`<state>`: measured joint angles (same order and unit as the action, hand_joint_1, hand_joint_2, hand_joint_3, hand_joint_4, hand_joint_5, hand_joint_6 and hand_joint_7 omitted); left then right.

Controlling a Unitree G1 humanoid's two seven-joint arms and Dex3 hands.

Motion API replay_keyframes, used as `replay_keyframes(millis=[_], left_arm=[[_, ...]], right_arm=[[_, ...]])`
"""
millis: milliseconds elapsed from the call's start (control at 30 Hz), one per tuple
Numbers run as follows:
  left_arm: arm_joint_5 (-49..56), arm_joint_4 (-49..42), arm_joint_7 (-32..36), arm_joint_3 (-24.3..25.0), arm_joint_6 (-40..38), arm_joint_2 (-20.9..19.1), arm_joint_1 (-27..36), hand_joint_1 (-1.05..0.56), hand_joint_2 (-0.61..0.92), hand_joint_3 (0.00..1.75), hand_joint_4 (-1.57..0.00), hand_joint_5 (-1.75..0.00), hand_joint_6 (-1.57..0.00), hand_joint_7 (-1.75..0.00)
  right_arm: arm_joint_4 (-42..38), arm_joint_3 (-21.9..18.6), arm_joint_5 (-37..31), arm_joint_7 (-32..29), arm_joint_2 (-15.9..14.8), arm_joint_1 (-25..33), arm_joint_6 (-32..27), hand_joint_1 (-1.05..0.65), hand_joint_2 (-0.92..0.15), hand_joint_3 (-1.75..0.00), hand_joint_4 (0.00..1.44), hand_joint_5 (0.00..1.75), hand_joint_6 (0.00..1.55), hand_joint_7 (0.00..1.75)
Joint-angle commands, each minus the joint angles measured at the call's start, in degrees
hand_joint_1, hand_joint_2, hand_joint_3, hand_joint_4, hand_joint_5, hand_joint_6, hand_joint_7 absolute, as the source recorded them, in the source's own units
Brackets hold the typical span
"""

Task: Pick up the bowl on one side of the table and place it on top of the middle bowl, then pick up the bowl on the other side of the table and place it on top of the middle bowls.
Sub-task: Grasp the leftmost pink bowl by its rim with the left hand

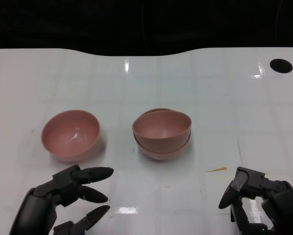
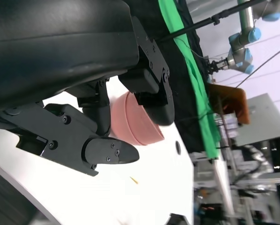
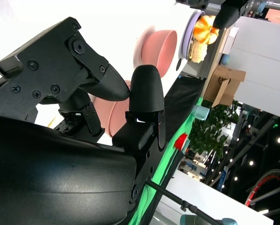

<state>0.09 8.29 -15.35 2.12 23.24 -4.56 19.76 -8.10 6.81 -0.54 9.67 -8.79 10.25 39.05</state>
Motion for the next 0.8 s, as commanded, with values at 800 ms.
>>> replay_keyframes(millis=[800], left_arm=[[45.4, 12.9, 13.1, -0.1, -12.9, -12.1, -9.6, -0.43, 0.92, 0.03, -0.41, -0.39, -0.47, 0.0]], right_arm=[[2.3, -0.9, 0.1, 0.6, 1.3, 0.4, -3.0, -0.19, -0.4, -1.38, 0.86, 1.75, 0.78, 1.51]])
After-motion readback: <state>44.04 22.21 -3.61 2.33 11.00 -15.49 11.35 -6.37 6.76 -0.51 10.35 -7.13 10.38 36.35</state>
